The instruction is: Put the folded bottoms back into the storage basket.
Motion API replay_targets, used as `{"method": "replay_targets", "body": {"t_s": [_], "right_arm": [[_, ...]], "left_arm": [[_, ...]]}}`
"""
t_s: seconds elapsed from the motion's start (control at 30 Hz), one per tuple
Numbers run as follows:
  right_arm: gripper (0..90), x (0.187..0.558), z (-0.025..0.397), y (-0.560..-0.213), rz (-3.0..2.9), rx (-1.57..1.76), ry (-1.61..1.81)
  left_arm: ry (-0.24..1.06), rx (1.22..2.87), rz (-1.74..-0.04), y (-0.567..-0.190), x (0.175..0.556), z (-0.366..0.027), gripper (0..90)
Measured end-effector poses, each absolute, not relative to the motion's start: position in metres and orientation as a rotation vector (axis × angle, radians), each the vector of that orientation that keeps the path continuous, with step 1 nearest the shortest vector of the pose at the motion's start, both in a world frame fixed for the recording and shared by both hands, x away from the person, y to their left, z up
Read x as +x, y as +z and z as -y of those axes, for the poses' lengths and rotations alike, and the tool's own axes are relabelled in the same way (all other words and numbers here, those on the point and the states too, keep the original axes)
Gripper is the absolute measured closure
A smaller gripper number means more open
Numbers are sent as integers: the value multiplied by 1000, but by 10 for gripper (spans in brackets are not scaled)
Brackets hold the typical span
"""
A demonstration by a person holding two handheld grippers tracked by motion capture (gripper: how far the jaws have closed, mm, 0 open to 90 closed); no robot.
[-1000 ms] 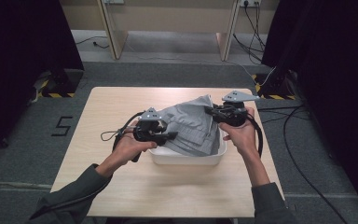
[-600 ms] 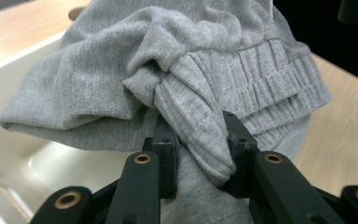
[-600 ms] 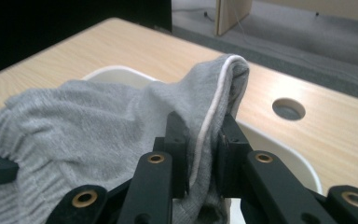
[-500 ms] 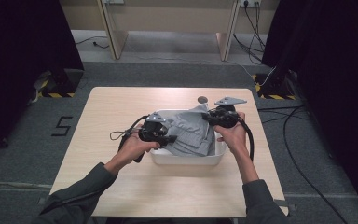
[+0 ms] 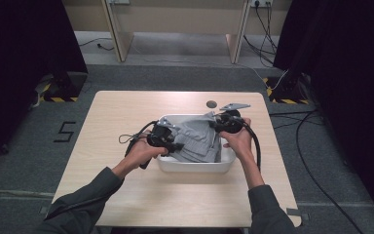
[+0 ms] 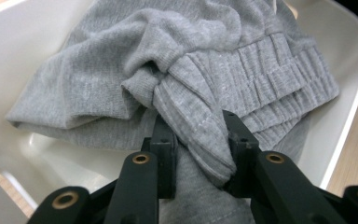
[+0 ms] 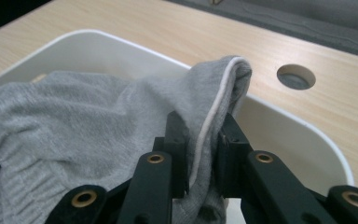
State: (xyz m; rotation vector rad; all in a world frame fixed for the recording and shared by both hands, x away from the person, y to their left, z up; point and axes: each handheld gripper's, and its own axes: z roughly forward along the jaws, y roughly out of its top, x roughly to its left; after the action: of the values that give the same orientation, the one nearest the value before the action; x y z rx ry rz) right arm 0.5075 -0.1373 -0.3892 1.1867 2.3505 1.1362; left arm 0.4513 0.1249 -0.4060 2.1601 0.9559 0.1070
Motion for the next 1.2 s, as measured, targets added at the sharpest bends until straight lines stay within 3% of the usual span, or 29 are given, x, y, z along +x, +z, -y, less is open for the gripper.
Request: {"method": "replay_targets", "body": {"t_s": [0.13,0.2,0.27,0.43,0.73,0.93,1.2], "right_arm": [[755,510,136,-395,-2356,1232,1080],[692,511,135,-398,-2380,1236,1038],[610,512,133,-401,-2423,1242,955],[545,510,133,-398,-2375,1192,856],[448,502,129,-392,-2348,1171,866],[362,495,128,-388,-2349,1249,1035],[360,484,127,-384,-2343,1212,1052]], "left_arm": [[110,2178,-965,-406,451,-126,671],[117,2212,-952,-407,449,-127,643],[137,2212,-970,-405,447,-128,573],[171,2165,-1004,-393,447,-137,430],[178,2103,-1005,-382,440,-146,368],[156,2071,-1019,-382,435,-148,260],[159,2065,-970,-374,421,-148,230]]}}
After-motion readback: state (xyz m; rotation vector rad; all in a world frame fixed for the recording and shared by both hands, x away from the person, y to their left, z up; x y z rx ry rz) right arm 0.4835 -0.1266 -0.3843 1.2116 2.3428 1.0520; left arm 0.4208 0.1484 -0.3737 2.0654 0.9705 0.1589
